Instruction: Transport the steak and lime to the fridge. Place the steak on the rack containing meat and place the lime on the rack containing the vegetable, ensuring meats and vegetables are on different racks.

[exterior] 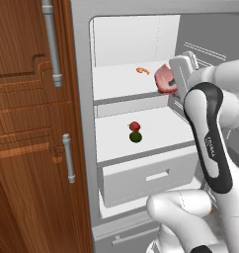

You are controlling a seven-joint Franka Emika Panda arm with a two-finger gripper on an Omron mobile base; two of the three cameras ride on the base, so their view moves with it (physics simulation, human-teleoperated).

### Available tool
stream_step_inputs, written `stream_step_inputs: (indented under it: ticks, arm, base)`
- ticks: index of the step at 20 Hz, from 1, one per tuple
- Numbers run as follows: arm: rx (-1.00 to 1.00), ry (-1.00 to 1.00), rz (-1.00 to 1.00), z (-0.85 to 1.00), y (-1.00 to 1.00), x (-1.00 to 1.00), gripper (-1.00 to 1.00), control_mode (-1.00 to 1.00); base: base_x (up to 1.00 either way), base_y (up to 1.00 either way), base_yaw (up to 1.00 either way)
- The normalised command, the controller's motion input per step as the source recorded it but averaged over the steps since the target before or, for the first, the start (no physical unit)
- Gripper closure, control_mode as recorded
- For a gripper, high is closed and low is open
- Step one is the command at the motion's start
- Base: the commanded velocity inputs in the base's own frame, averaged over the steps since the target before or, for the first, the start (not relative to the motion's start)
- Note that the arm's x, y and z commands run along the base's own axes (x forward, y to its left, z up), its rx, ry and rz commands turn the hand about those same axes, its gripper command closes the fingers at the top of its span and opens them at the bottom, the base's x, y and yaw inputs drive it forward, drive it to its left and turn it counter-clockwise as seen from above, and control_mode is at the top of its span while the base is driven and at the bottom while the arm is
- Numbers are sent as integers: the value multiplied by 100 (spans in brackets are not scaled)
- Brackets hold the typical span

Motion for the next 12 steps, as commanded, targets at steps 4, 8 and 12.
stream_step_inputs:
  ticks: [4,8,12]
  arm:
    - [0,0,5,-1,0,75,100,-100]
    - [0,0,2,-10,0,69,100,-100]
    - [0,0,0,-7,5,72,100,-100]
  base:
    - [0,0,0]
    - [0,0,0]
    - [0,0,0]
